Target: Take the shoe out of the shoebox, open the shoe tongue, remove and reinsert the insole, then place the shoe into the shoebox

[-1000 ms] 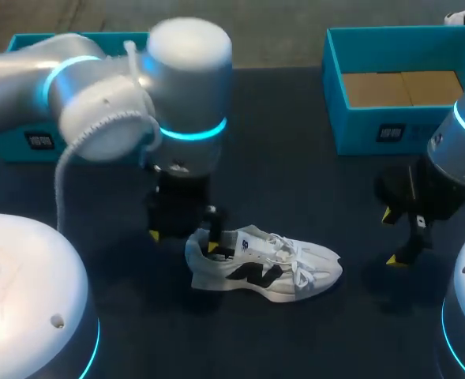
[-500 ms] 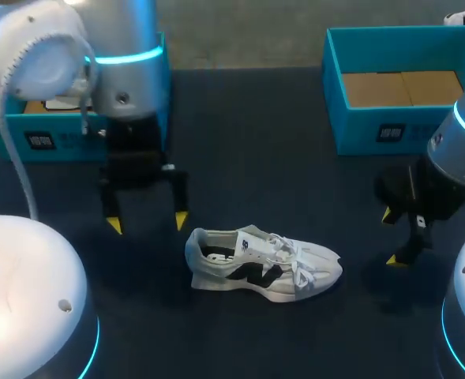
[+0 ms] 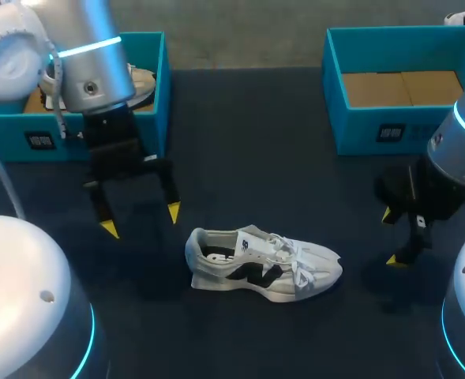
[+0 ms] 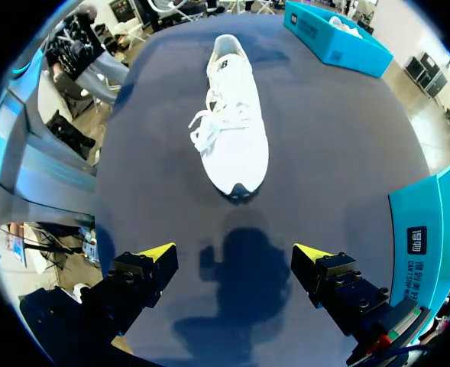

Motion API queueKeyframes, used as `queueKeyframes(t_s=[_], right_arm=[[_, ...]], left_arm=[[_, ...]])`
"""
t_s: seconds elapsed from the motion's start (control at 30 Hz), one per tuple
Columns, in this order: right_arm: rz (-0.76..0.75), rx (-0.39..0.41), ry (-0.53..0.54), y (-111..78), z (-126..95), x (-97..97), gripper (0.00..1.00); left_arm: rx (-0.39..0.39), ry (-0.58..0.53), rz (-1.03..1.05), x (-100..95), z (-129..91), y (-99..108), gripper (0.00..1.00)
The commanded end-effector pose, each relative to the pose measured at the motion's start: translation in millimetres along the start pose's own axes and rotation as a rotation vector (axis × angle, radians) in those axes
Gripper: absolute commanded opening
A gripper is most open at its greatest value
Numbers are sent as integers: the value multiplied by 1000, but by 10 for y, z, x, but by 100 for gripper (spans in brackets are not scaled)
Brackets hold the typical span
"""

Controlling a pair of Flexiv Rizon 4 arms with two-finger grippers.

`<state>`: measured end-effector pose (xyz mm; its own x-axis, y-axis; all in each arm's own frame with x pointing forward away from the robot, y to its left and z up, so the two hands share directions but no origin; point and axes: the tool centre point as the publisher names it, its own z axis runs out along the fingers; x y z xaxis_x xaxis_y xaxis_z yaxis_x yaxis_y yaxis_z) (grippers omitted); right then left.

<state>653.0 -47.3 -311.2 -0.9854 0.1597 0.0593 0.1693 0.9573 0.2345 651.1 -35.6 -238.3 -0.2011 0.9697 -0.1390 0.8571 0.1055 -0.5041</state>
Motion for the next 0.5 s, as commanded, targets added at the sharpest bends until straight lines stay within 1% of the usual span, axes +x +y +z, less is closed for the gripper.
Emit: queueKeyframes(t_s=[0.03, 0.2, 0.23, 0.3, 0.37, 0.4, 0.47, 0.5], right_arm=[[-1, 0, -3, -6, 4, 13, 100], [-1, 0, -3, -6, 4, 13, 100], [-1, 0, -3, -6, 4, 13, 100], [-1, 0, -3, -6, 4, 13, 100], [-1, 0, -3, -6, 4, 13, 100], [-1, 0, -3, -6, 4, 13, 100], [-1, 0, -3, -6, 4, 13, 100], [-1, 0, -3, -6, 4, 13, 100]], left_arm=[[-6, -7, 1, 27, 13, -17, 100], [-6, -7, 1, 27, 13, -17, 100], [41, -43, -88, 50, 1, 34, 100], [79, -130, -213, 123, -22, 113, 100], [99, -204, -331, 203, -31, 167, 100], [92, -244, -375, 232, -31, 195, 100], [135, -299, -447, 298, -10, 217, 100], [138, -324, -481, 321, 1, 235, 100]])
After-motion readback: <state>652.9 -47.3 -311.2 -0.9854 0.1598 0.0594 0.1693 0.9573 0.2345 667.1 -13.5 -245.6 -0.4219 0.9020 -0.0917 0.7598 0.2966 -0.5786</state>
